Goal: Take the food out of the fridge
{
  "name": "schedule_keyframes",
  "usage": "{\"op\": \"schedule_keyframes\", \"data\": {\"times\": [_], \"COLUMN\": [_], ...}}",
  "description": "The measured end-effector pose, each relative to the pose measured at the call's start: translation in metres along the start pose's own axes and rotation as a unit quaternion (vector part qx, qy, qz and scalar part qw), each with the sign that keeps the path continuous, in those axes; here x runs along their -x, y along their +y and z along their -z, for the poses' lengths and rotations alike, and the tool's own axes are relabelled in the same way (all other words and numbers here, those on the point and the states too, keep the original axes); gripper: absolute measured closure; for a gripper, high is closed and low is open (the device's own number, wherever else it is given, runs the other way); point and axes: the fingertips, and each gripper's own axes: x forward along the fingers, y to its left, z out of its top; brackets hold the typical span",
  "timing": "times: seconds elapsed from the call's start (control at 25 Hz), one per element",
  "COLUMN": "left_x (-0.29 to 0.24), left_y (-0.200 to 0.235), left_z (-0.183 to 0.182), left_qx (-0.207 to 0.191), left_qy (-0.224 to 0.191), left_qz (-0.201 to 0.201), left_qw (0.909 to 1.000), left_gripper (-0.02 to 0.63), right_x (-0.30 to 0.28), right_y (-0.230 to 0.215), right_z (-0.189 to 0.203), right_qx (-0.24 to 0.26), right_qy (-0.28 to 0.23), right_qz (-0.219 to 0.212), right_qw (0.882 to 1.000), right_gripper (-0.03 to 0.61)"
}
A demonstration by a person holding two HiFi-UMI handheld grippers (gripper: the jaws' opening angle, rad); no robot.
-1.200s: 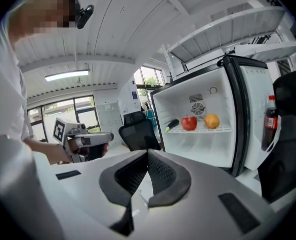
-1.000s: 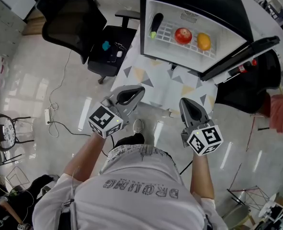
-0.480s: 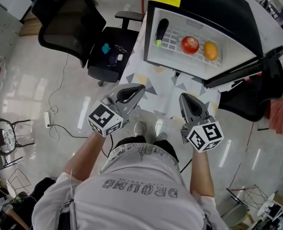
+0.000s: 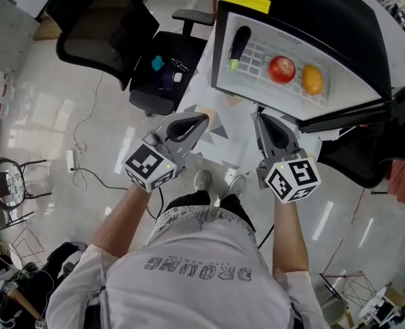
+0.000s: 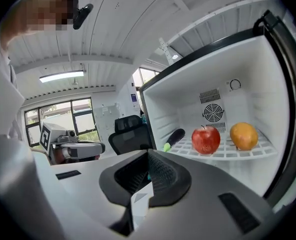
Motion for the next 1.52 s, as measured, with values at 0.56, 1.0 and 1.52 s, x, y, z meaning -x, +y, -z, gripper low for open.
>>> {"op": "schedule_keyframes", "data": {"times": [0.56, 1.0, 1.52], "left_x": [-0.023, -0.027, -0.013], "left_y": [0.017, 0.036, 0.041], "left_z": [0.012, 0.01, 0.015], "left_qx": [0.02, 0.024, 0.034], "left_qy": [0.007, 0.003, 0.001], "left_qz": [-0.05, -0.069, -0.076], "left_qw": [0.9985, 0.9973, 0.9965], "left_gripper": [0.61, 0.609, 0.61], "right_x": [-0.065, -0.117, -0.153], "right_y": [-0.038, -0.051, -0.063], "right_z": [-0.01, -0.016, -0.012], "right_qx": [0.007, -0.002, -0.013], "right_qy": [0.007, 0.011, 0.027], "right_qz": [-0.023, -0.02, 0.002], "right_qw": [1.0, 1.0, 1.0], "right_gripper": [0.577, 0.535, 0.517]}}
